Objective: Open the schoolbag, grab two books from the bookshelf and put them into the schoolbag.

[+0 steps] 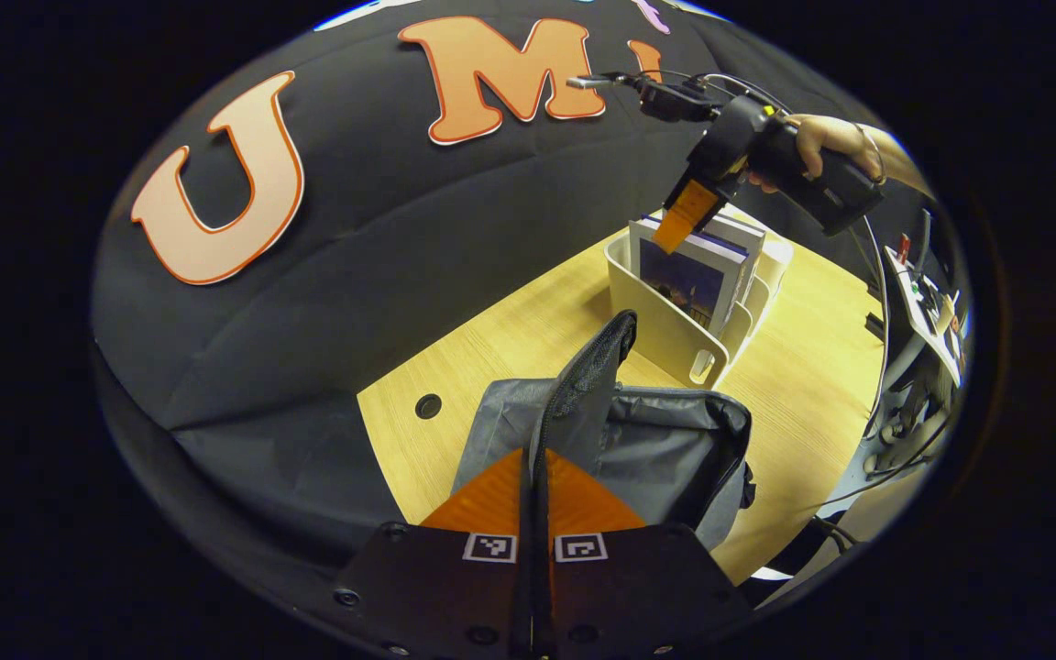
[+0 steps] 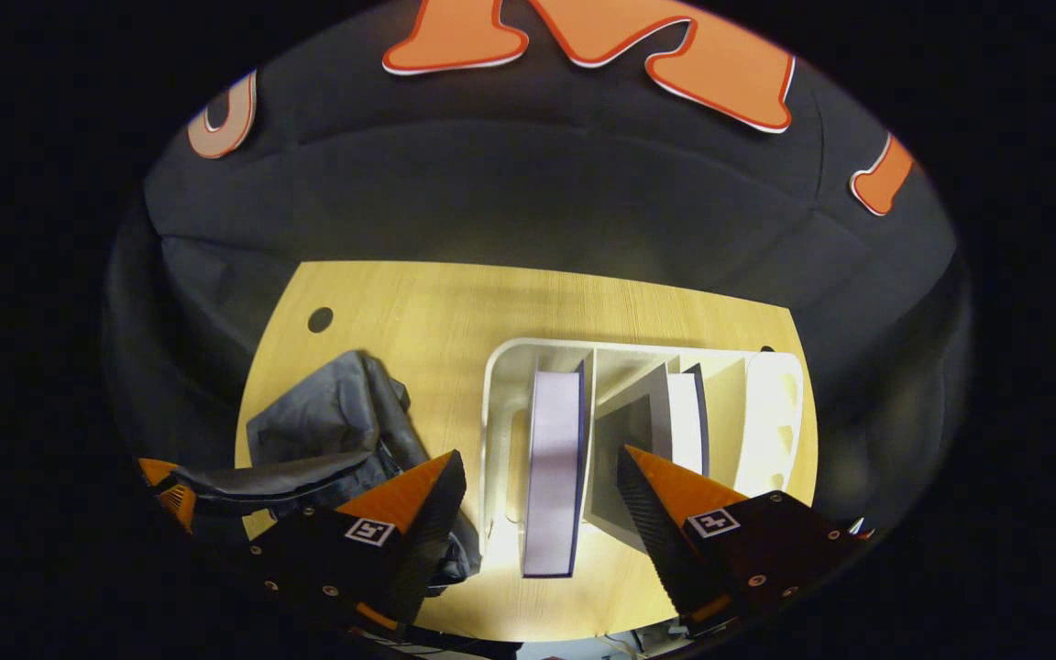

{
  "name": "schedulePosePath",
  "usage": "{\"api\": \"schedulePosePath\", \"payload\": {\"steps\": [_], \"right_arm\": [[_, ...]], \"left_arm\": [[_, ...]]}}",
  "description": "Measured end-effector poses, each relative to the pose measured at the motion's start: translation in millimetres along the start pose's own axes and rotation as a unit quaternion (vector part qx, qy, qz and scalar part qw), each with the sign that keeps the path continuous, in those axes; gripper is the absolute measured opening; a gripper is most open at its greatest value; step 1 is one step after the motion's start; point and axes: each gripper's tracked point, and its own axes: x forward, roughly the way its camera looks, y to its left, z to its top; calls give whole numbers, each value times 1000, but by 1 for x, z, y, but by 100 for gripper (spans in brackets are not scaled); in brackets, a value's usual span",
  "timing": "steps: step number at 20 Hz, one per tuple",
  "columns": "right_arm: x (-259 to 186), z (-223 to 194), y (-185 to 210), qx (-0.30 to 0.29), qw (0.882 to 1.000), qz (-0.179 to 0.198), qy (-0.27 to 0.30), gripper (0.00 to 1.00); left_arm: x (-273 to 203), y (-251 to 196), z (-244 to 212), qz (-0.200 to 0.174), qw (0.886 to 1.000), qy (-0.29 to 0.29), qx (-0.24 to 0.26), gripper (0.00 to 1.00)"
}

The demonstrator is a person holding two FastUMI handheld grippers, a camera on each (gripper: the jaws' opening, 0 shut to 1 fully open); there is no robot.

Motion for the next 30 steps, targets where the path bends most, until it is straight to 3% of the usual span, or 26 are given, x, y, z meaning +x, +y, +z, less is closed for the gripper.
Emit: {"api": "schedulePosePath", "payload": {"steps": [2,3,4,5,9,12,20,26,30], "right_arm": [[13,-1,4,11,1000,9,14,100],[20,-3,6,18,1000,14,20,99],[27,-5,5,25,999,11,25,85],[32,-9,3,30,999,9,35,92],[51,-24,1,56,997,6,61,75],[53,-25,-2,66,996,2,62,40],[7,-13,-2,50,998,-4,42,37],[-71,24,-18,79,997,-7,-24,36],[-136,26,-35,122,990,5,-69,36]], "left_arm": [[-1,-1,-1,-1,1000,2,-2,1],[-1,0,-2,0,1000,3,-2,7],[0,0,-3,1,1000,4,-4,1],[2,-2,-6,1,1000,5,-6,1],[2,-3,-6,2,1000,8,-5,1],[3,-3,-5,5,1000,9,-4,1],[4,-5,-2,3,1000,11,2,1],[6,-7,-1,-4,1000,15,10,1],[8,-5,1,-1,1000,20,23,1]]}}
